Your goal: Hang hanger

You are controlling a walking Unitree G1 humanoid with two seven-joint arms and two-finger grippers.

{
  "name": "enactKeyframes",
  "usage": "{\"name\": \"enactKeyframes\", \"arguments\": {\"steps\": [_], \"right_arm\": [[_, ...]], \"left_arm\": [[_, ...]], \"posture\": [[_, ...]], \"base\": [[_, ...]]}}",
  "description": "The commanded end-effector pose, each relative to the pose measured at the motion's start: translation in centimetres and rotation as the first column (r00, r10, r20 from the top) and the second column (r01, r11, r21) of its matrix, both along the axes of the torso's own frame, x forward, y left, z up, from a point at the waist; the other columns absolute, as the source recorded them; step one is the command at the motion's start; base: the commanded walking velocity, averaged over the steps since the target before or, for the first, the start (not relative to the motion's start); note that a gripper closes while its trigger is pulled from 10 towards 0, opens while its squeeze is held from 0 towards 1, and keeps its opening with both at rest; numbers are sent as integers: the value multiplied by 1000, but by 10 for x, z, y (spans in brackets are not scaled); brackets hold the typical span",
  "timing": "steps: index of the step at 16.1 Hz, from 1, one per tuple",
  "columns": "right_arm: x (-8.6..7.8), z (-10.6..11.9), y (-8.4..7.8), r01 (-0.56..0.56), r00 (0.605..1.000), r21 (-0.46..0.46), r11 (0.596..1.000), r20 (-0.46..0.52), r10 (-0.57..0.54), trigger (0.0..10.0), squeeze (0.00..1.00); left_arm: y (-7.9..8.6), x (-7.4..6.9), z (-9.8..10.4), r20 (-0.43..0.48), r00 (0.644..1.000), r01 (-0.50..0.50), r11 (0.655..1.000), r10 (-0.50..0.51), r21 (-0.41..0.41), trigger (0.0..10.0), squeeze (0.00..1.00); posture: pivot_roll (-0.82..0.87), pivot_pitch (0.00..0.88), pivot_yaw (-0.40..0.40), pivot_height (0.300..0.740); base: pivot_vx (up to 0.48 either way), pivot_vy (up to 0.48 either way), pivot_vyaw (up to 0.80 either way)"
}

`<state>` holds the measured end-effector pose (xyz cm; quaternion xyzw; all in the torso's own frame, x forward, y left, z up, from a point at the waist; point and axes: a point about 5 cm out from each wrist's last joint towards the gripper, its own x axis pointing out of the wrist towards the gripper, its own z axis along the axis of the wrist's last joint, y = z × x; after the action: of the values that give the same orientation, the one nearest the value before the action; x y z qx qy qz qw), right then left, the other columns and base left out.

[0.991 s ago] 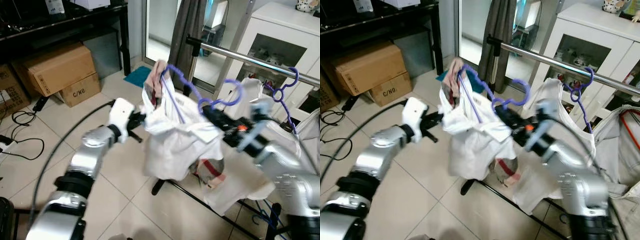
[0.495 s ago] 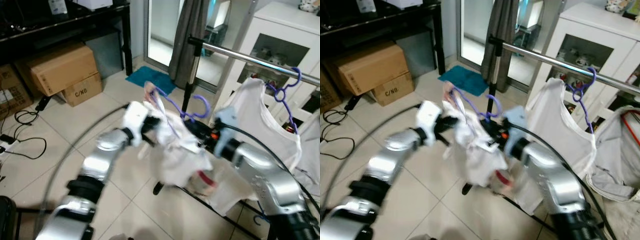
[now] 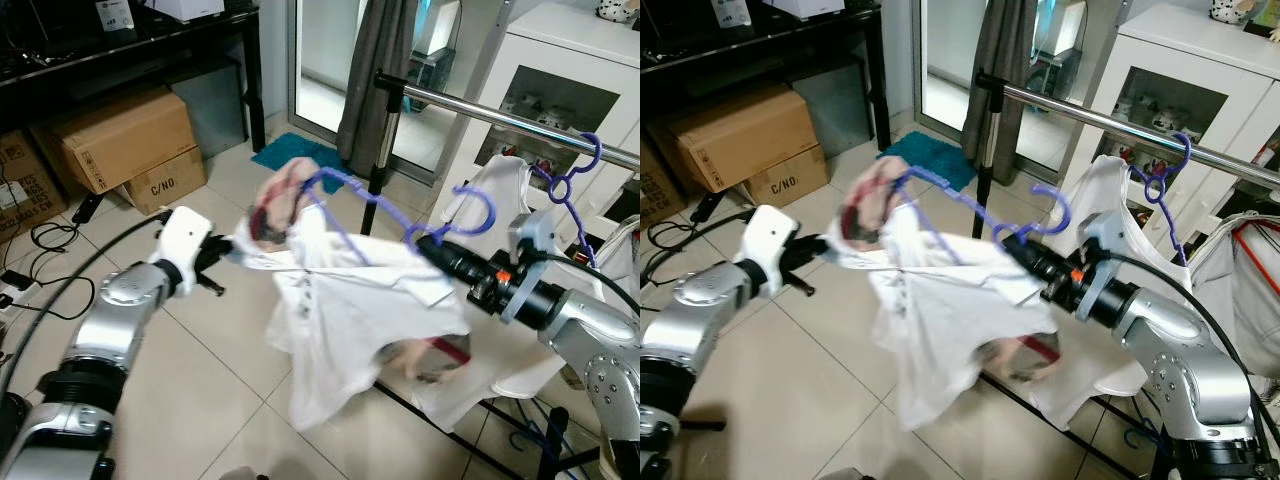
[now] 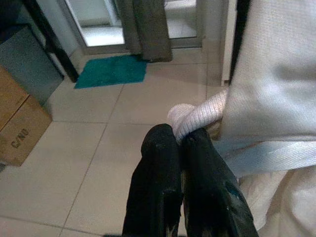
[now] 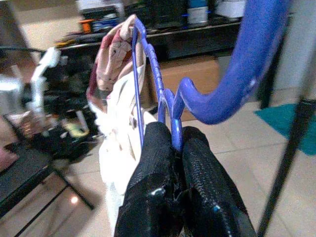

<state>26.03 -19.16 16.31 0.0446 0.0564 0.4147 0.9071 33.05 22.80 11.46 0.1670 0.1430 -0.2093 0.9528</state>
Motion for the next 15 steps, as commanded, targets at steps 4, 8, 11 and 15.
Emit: {"name": "enactKeyframes", "arguments": {"steps": [4, 8, 11, 15], "right_arm": [[-13, -7, -7, -135, 991, -232, 963, -23, 133, 0, 0], [-11, -33, 1, -175, 985, -488, 855, -83, 154, 0, 0], [-6, -36, 7, -159, 987, -522, 838, -91, 131, 0, 0], [4, -43, 17, -160, 987, -606, 779, -108, 119, 0, 0]], "left_arm": [[58, 9, 39, 82, 981, -176, 984, 173, 32, 0, 0], [36, 19, 60, 135, 990, -32, 999, 34, -13, 0, 0], [15, 21, 60, 129, 989, 74, 997, -71, -24, 0, 0], [-13, 21, 64, 127, 975, 189, 981, -184, -33, 0, 0]], "posture": [[-145, 0, -19, 740], [-146, 0, -17, 740], [-148, 0, -16, 740], [-150, 0, -14, 740]], "base": [[0, 0, 0], [0, 0, 0], [0, 0, 0], [0, 0, 0]]}}
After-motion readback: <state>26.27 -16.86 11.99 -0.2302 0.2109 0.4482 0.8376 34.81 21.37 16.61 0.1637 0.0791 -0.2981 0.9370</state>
